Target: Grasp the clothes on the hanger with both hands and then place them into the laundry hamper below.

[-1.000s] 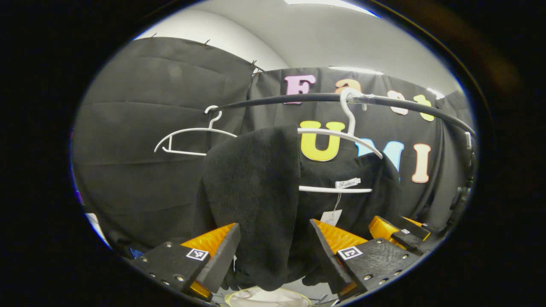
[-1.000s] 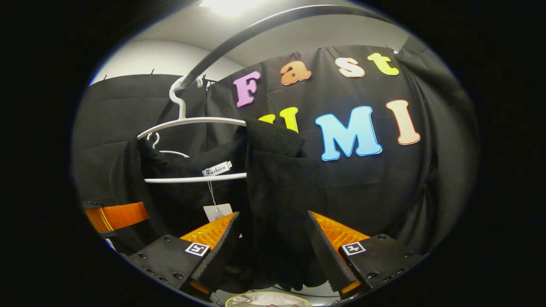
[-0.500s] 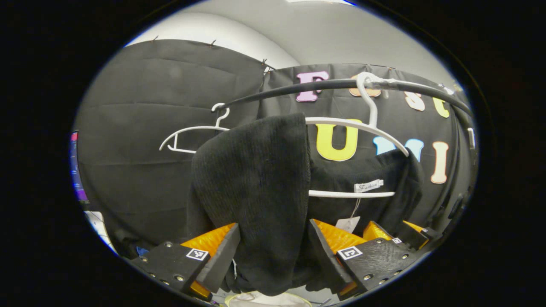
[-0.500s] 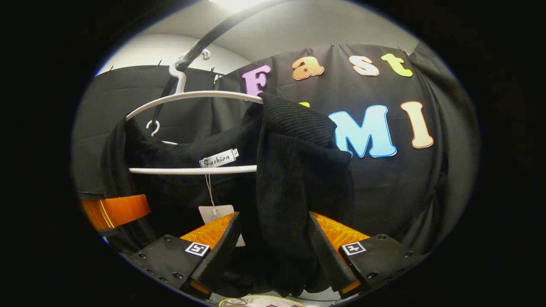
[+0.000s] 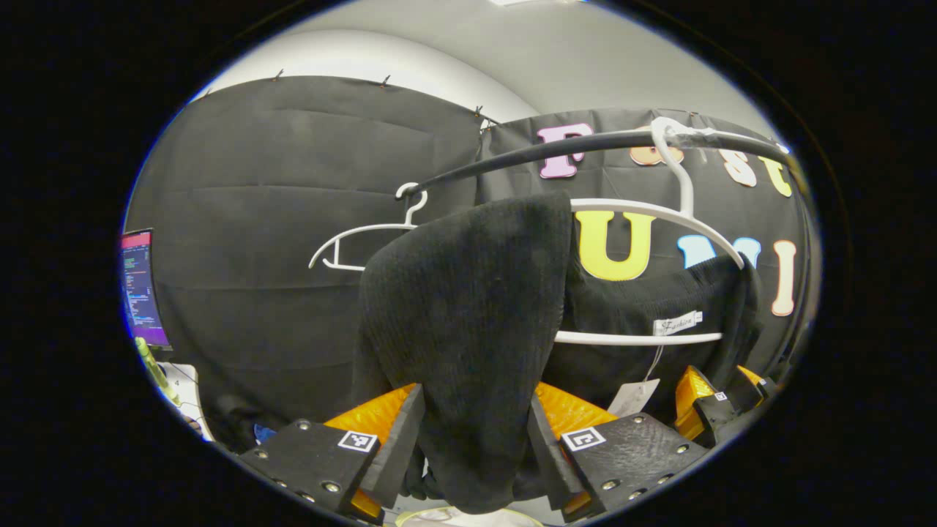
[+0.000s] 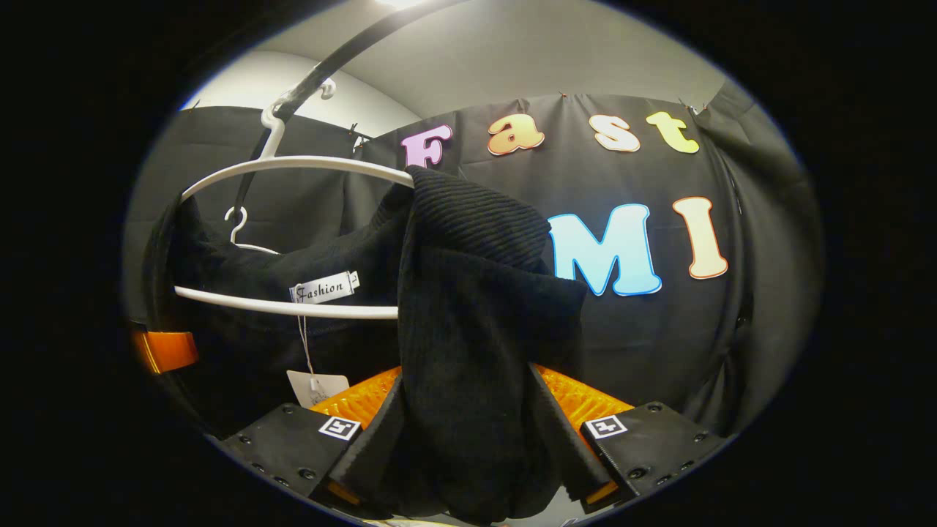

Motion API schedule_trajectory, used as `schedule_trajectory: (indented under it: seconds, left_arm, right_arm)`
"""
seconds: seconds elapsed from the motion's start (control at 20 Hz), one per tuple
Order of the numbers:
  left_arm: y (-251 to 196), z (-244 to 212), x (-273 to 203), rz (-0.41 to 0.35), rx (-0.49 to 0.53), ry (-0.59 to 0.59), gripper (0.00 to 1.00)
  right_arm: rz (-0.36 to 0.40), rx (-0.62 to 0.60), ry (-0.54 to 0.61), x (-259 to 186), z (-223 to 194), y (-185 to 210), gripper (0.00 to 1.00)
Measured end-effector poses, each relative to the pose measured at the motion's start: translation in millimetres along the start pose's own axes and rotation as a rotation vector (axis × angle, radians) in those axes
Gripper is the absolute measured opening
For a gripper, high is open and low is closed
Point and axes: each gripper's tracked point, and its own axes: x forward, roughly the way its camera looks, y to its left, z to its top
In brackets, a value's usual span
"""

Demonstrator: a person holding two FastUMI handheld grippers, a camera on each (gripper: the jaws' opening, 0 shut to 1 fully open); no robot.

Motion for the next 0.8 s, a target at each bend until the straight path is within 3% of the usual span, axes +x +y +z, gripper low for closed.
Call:
schedule_trajectory:
  seconds: [0.15,0.35,0.4,0.5,0.6,0.7,0.8]
  left_arm:
    - [6.4,2.4,-0.7,0.006,-0.008,-0.01,0.53]
    - [3.0,5.0,-2.2,-0.025,-0.004,-0.022,0.21]
    - [3.4,5.5,-5.1,-0.043,-0.001,-0.028,0.2]
    - [5.3,7.3,-12.5,-0.053,0.014,-0.037,0.19]
    - [8.9,5.1,-15.9,-0.053,0.04,-0.035,0.11]
    - [1.1,5.7,-17.5,-0.094,0.021,-0.032,0.03]
    - [-0.4,4.8,-19.8,-0.125,-0.005,-0.032,0.03]
  right_arm:
    - [0.02,0.017,0.005,4.3,-0.2,-0.8,0.74]
    - [0.038,0.05,-0.002,1.7,2.9,-5.6,0.22]
    - [0.058,0.058,-0.001,0.1,1.2,-1.2,0.09]
    - [0.122,0.087,0.011,0.5,-0.5,2.6,0.11]
    - [0.164,0.128,0.011,1.2,1.4,1.1,0.03]
    - [0.179,0.134,0.021,2.4,1.4,-1.6,0.0]
    - [0.167,0.137,0.008,-2.3,5.9,-6.0,0.0]
